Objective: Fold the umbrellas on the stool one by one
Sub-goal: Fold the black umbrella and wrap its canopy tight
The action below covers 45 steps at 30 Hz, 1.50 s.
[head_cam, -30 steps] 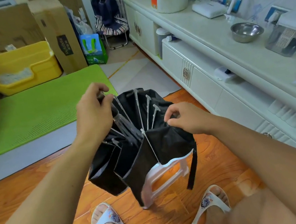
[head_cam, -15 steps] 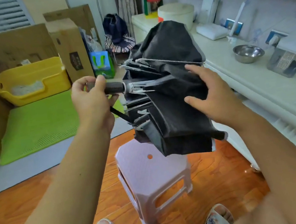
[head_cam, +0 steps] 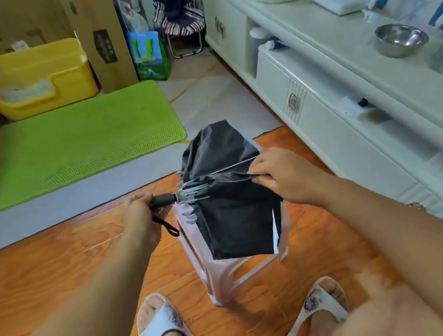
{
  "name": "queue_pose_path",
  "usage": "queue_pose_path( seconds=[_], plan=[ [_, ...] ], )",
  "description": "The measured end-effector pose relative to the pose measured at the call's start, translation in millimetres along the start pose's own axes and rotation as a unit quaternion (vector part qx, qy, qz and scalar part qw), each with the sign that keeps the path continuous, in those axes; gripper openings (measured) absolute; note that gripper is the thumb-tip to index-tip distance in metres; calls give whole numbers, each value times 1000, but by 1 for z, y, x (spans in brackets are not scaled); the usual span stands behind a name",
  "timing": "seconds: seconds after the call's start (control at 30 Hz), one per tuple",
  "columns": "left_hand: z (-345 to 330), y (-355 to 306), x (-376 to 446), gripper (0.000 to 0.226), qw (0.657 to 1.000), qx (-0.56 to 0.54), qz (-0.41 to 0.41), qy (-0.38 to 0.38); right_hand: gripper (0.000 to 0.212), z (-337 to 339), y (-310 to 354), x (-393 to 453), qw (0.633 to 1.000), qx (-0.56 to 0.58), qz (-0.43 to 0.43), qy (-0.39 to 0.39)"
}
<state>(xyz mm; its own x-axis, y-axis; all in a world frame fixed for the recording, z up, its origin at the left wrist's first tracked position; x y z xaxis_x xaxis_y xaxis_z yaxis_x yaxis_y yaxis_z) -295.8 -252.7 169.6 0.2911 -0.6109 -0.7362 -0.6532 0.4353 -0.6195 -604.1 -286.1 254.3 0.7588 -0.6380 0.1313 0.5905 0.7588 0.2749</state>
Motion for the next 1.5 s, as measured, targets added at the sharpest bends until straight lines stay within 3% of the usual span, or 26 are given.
queue_pose_path(
  seconds=[0.07,0.13,0.27,0.3,0.33,0.4,0.47,0.53,0.57,0.63,0.7,0.8,0.87,0.93,1.0,1.1,1.17,1.27,1.37,1.43,1.5],
  plan=[
    [7,3,10,8,992,114,19,-45,21,4,-1,5,999,6,-7,-34],
    [9,8,10,22,957,272,49,-84,21,10,-1,9,998,17,-24,-62],
    [6,19,-3,54,805,562,19,-189,25,6,6,9,999,28,-35,-19],
    [3,21,-13,53,796,567,-11,-212,25,1,10,7,999,24,-27,-1],
    [1,25,-24,47,804,550,-44,-221,24,-3,15,5,999,19,-22,14],
    [-1,41,-48,29,860,474,-73,-177,23,-11,25,-1,999,9,-23,24],
    [-1,69,-74,15,910,407,10,-74,21,-19,34,-8,999,7,-31,21],
    [-1,100,-95,16,934,335,121,2,30,-26,40,-17,999,-2,-44,22],
    [0,116,-97,19,942,306,136,17,41,-29,43,-20,998,-12,-54,26],
    [-1,139,-100,16,963,255,88,18,67,-35,44,-27,991,-23,-118,58],
    [-1,150,-103,8,976,210,55,11,81,-44,42,-34,961,42,-261,76],
    [4,153,-108,12,975,221,23,19,69,-58,45,-56,865,207,-453,62],
    [8,150,-112,16,968,248,4,29,59,-68,53,-77,793,323,-511,75],
    [11,148,-113,20,972,228,26,51,67,-85,62,-95,691,480,-538,54],
    [13,145,-113,23,974,215,38,60,69,-100,67,-101,588,602,-539,-29],
    [17,139,-110,28,968,238,37,64,40,-109,70,-94,465,675,-529,-220],
    [18,135,-112,28,962,251,60,85,30,-103,72,-92,459,671,-514,-273],
    [18,130,-112,18,959,226,98,140,21,-85,73,-93,501,657,-492,-275],
    [19,133,-117,33,956,240,60,157,16,-74,69,-97,495,645,-518,-267],
    [20,138,-119,45,956,263,8,130,17,-71,68,-98,492,644,-537,-234],
    [17,141,-123,51,965,240,-16,105,21,-70,71,-97,517,638,-547,-163]
  ],
)
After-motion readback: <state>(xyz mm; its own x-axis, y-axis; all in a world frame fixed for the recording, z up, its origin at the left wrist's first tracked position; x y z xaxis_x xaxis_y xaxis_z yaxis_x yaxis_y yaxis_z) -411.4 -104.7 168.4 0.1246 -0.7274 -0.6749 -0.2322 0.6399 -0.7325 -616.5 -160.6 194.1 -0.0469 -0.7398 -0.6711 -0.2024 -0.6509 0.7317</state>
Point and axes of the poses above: each hand's wrist, its own x-axis towards the middle knuckle, its own z-axis out of the back of the hand, y = z × x, the point moved 1 cm from there along x, towards the middle knuckle, and after that the axes turned 13 degrees about z, right-handed, at the moved point
